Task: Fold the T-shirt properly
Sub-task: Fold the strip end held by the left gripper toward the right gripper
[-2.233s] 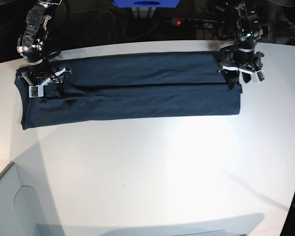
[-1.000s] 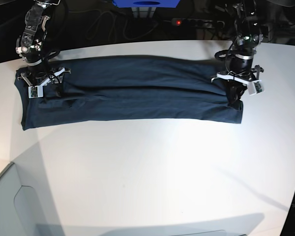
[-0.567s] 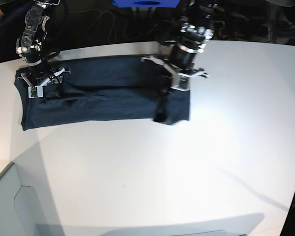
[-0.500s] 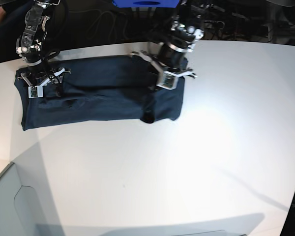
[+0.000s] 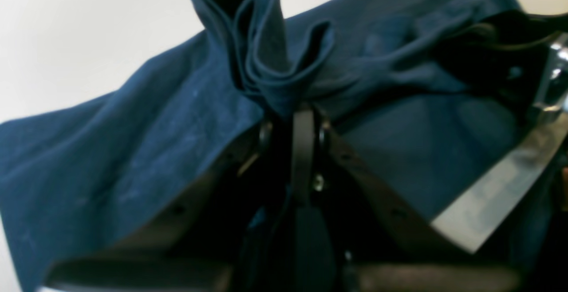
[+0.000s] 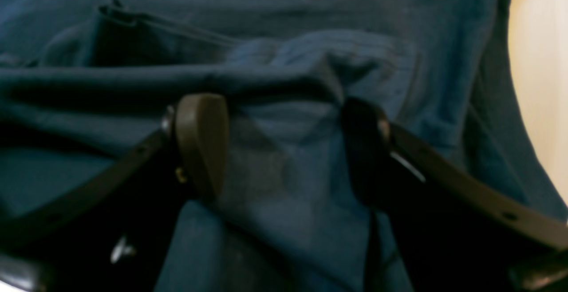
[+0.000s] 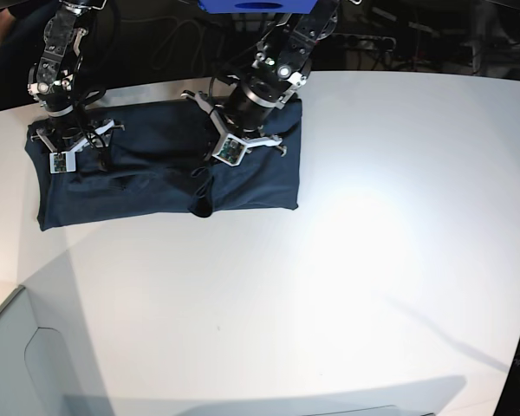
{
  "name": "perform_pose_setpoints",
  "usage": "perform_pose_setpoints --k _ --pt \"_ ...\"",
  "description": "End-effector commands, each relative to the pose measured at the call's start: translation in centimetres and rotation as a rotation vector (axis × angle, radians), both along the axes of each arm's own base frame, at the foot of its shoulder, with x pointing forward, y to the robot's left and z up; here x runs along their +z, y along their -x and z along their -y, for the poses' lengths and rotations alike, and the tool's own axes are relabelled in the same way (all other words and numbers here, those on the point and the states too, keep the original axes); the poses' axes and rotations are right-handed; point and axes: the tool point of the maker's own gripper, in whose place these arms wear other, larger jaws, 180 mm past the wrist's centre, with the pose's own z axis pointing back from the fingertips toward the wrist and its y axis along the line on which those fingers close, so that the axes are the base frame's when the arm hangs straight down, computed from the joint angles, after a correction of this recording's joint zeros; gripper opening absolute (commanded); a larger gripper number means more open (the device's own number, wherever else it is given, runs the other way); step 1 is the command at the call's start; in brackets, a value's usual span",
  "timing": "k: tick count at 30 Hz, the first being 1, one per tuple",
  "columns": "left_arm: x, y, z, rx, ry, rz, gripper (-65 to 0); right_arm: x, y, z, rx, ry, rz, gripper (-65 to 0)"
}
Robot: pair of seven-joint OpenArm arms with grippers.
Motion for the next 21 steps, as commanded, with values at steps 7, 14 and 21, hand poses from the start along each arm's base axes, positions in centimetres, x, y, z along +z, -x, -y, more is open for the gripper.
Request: perform_pose_setpoints --k 7,14,21 --pt "0.7 -1.4 2.5 -0.010 0.049 0.019 -65.0 -0.3 0.4 0.4 0.005 0.023 -0.032 -26.4" --pt "0.9 -1.9 3.3 -0.010 0.064 0.017 -65.0 -0.3 0.4 0.4 0.005 0.023 -0.032 -26.4" --pt "1.3 -2.5 3.3 -0.011 0.062 0.031 -65.0 -0.3 0.4 0.4 0.005 0.023 -0.032 -26.4"
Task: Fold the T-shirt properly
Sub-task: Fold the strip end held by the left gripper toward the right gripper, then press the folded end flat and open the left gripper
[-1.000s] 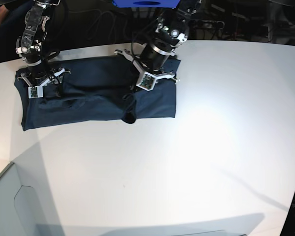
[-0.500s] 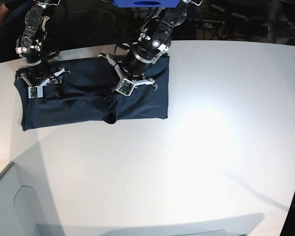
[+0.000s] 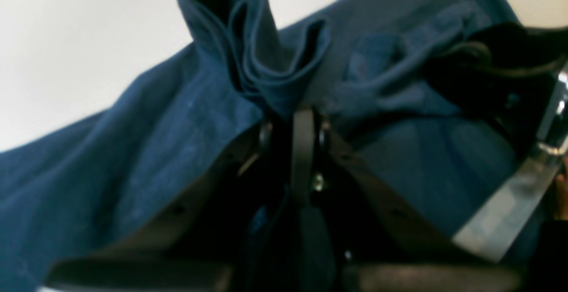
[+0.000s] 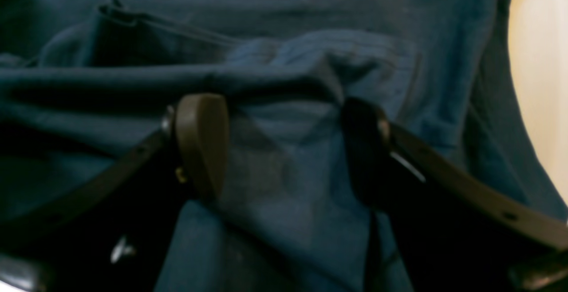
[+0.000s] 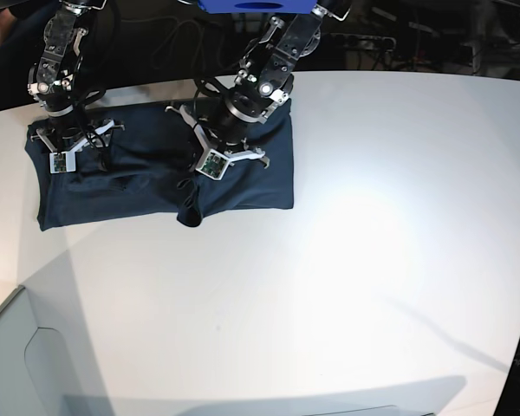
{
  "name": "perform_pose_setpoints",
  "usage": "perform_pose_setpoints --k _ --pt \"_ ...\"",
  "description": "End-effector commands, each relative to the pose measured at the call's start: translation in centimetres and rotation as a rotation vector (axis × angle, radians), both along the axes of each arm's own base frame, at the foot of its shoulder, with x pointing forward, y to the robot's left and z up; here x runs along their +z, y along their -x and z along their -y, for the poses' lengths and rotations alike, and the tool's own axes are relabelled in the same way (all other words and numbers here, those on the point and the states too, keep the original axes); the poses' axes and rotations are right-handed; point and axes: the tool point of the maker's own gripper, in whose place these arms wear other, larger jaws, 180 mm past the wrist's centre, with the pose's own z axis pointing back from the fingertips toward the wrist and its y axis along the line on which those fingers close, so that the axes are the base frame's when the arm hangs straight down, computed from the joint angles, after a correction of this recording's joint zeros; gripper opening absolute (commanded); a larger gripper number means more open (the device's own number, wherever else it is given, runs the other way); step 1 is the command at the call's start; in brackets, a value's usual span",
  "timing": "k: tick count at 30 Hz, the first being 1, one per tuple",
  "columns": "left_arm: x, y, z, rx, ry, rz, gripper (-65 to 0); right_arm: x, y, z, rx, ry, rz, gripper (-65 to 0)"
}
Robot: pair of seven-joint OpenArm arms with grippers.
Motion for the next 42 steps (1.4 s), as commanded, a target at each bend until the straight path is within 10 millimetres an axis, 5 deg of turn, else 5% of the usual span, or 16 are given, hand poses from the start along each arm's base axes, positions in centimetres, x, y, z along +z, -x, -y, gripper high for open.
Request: perform_pose_setpoints --k 1,7,11,14,20,22,26,30,34,42 --pt "1.6 -0.5 0.8 0.000 0.044 0.039 -65.0 -0.3 0.4 0.4 0.005 0.023 -0.032 -26.4" --pt "1.5 -0.4 0.8 -0.002 0.042 0.033 -65.0 -0.2 0.3 0.4 0.006 0.024 -0.029 -26.4" --pt "1.6 -0.4 0.8 -0.001 0.043 0.034 -51.8 -0.2 0.3 0.4 0.006 0.024 -0.029 -26.4" --pt "2.1 0.1 1.6 -0.028 0.053 0.047 -47.8 -0.2 0.3 0.4 0.006 0.024 -0.029 -26.4" --pt "5.8 0.8 2.7 -0.081 0.095 0.140 -47.8 -0.2 0.3 0.4 0.006 0.024 -0.029 -26.4" --pt "7.7 0.2 1.9 -0.055 0.119 0.180 -47.8 -0.2 0.3 0.4 0.006 0.024 -0.029 -26.4" --pt "8.6 -1.4 -3.3 0.068 0.088 0.215 -47.8 0.2 -0.3 0.4 0.006 0.025 -0.014 -26.4" --pt "5.7 -2.1 -6.7 0.120 0.007 0.172 -47.9 0.4 -0.8 0.4 0.005 0.024 -0.004 -26.4" --pt "1.9 -1.1 -6.8 0.098 -0.044 0.088 -47.9 0.5 -0.9 0.3 0.005 0.022 -0.002 -26.4" --pt "-1.7 3.7 -0.8 -0.097 -0.050 -0.014 -47.9 0.5 -0.9 0.3 0.004 0.020 0.001 -26.4"
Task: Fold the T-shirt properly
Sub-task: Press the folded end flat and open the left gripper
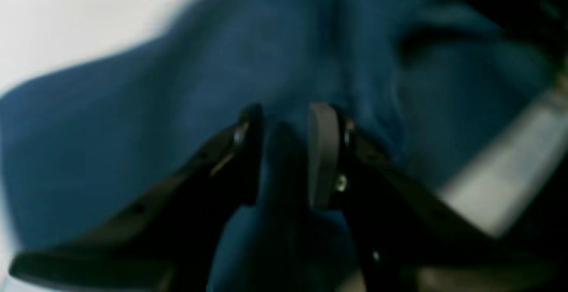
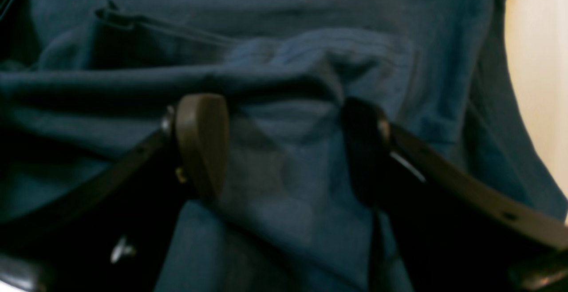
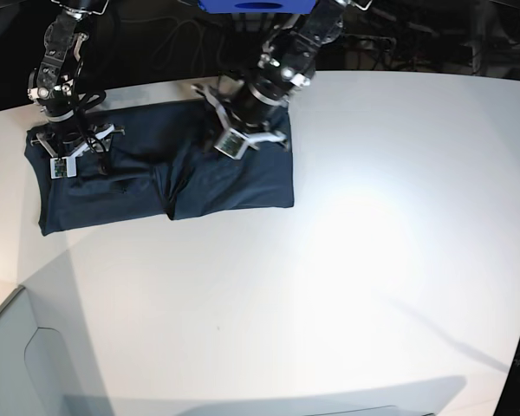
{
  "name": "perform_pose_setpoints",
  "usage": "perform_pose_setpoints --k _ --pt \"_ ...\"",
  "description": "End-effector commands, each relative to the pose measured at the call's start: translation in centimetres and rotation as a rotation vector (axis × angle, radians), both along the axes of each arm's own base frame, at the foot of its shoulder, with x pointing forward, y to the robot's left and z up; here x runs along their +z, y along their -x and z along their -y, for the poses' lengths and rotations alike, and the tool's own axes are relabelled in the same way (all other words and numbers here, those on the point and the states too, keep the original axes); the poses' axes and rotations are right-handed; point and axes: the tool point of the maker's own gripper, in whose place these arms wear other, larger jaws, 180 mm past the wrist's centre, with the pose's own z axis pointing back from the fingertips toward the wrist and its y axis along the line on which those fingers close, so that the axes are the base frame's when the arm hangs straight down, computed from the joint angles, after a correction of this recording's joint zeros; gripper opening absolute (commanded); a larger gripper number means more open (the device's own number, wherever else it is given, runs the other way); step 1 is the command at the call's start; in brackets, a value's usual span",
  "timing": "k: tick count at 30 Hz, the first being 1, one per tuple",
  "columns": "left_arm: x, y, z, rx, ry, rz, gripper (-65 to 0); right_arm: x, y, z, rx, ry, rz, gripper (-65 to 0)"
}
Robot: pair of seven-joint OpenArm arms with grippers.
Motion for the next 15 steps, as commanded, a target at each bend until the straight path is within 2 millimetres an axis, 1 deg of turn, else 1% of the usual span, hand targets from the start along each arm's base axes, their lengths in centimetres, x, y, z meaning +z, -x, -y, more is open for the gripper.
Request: perform_pose_setpoints --k 1,2,3,5,7,8,11,12,14,15 --pt "1.0 0.2 1.5 -0.028 0.039 0.024 -47.9 0.3 -0.1 0.3 0.002 0.013 0.002 -26.4" --pt "1.2 0.6 2.5 -0.061 0.045 0.031 -47.9 0.3 -0.1 0.3 0.002 0.013 0.002 -26.1" --pt "1.6 0.5 3.3 -0.086 0.049 0.044 -47.9 0.3 -0.1 0.3 0.002 0.013 0.002 -26.0" --pt "2.0 0.8 4.5 -0.130 0.053 0.060 -47.9 0.4 -0.2 0.3 0.003 0.014 0.005 -25.9" --pt "2.9 0.7 5.5 -0.159 0.065 0.086 -47.9 0.4 -0.2 0.3 0.003 0.014 0.005 -25.8" --pt "3.3 0.8 5.8 -0.167 0.072 0.095 -47.9 0.5 -0.2 0.4 0.002 0.016 0.008 -25.8" --pt "5.5 0.1 6.0 -0.160 0.109 0.144 -47.9 1.6 -0.7 0.5 0.003 0.030 0.037 -25.7" --pt "6.6 -0.3 6.0 -0.153 0.127 0.165 -47.8 2.2 -0.9 0.5 0.007 0.038 0.053 -25.4" --pt "8.5 -0.7 5.8 -0.142 0.153 0.204 -47.8 3.7 -1.4 0.6 0.013 0.057 0.090 -22.0" --pt "9.1 -0.9 5.6 -0.137 0.160 0.219 -47.8 4.5 -1.6 1.0 0.006 0.069 0.109 -19.6"
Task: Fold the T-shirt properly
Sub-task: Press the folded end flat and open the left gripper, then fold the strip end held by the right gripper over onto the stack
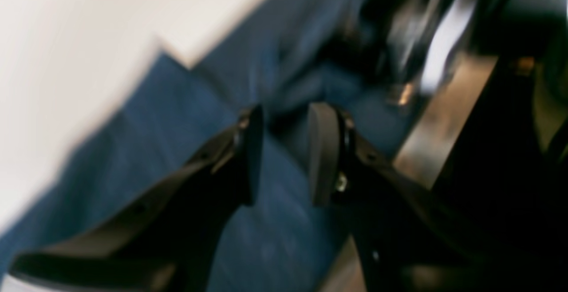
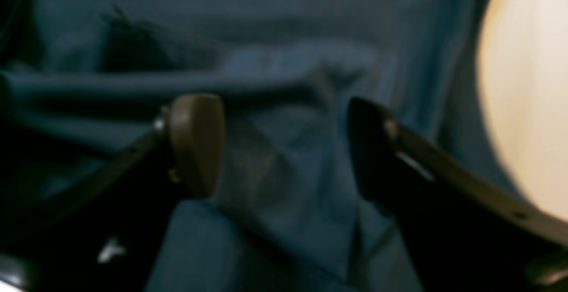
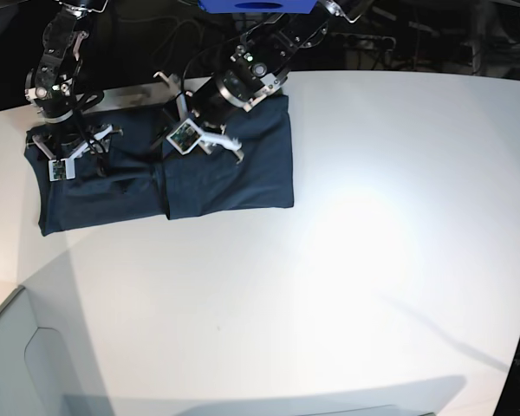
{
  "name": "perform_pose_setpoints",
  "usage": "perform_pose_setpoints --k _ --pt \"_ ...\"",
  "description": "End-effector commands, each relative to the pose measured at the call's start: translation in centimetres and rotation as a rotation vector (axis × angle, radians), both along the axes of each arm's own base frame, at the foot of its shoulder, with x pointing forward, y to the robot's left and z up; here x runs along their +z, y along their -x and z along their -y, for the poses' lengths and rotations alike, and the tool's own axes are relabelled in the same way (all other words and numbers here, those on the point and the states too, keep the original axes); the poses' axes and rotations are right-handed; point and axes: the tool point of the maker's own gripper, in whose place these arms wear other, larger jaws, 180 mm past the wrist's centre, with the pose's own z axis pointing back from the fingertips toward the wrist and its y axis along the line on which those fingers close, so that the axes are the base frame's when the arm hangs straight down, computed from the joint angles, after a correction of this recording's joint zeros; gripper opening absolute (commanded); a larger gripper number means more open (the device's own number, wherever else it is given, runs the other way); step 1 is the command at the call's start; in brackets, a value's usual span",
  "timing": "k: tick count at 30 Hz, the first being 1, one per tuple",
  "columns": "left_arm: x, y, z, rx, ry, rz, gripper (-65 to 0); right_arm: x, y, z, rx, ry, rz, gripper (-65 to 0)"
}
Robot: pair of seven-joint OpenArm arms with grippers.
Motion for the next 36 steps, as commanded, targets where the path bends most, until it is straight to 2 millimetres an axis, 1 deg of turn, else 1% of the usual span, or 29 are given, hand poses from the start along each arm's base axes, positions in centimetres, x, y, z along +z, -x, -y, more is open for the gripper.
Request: perform_pose_setpoints --k 1,3,5,7,8,12,13,16,20,23,27,29,30,31,32,34,36 --pt "1.7 -0.6 -0.3 0.020 0.038 0.039 -47.9 2.3 -1.1 1.0 -0.010 0.025 0.079 -17.1" --pt "1.6 -1.6 -2.6 0.064 0.012 0.055 -47.9 3.1 -1.2 1.7 -0.026 0.037 0.096 -13.9" --pt "0.5 -2.3 -5.4 0.122 -0.026 0.045 -47.9 3.8 -2.1 2.2 -0.038 0.042 0.122 -12.0" --pt "-0.7 -3.4 -9.1 0.215 -0.066 0.024 -47.9 4.0 -2.5 3.3 -0.070 0.040 0.132 -11.7" --pt "-1.3 -3.6 -10.4 0.251 -0.081 0.012 -47.9 4.0 -2.8 3.7 -0.080 0.038 0.136 -11.6" --pt "-3.3 -4.4 -16.0 0.395 -0.140 -0.032 -47.8 3.1 -3.5 5.6 -0.143 0.011 0.130 -11.5" --pt "-3.6 -4.4 -16.9 0.421 -0.149 -0.040 -47.8 2.8 -3.6 6.3 -0.158 0.008 0.122 -11.5" --pt "-4.0 -4.4 -19.1 0.474 -0.170 -0.049 -47.8 1.4 -3.7 7.2 -0.179 -0.012 0.089 -11.5" --pt "-4.4 -4.8 -21.4 0.531 -0.194 -0.056 -47.8 -0.8 -3.1 7.9 -0.197 -0.035 0.031 -11.5" --pt "-4.4 -5.1 -22.7 0.564 -0.202 -0.053 -47.8 -1.7 -3.0 7.8 -0.204 -0.052 0.011 -11.7" --pt "-4.3 -5.5 -23.4 0.582 -0.207 -0.046 -47.8 -3.1 -2.6 7.5 -0.208 -0.073 -0.022 -12.2" --pt "-5.3 -5.3 -23.4 0.581 -0.218 -0.072 -47.8 -3.5 -2.3 7.4 -0.208 -0.079 -0.032 -14.3" --pt "-6.0 -5.1 -23.5 0.580 -0.226 -0.087 -47.8 -3.7 -2.0 7.2 -0.209 -0.082 -0.038 -17.3" --pt "-6.2 -5.3 -23.5 0.578 -0.229 -0.089 -47.8 -3.8 -2.1 7.0 -0.206 -0.086 -0.041 -21.6" --pt "-6.4 -5.5 -23.4 0.575 -0.230 -0.090 -47.8 -4.0 -2.2 6.4 -0.193 -0.092 -0.046 -26.1" --pt "-7.3 -5.5 -23.4 0.576 -0.236 -0.113 -47.9 -4.8 -1.9 5.6 -0.179 -0.102 -0.068 -36.3" --pt "-7.9 -5.3 -23.0 0.588 -0.207 -0.146 -47.8 -5.3 -1.7 5.3 -0.174 -0.108 -0.080 -47.5"
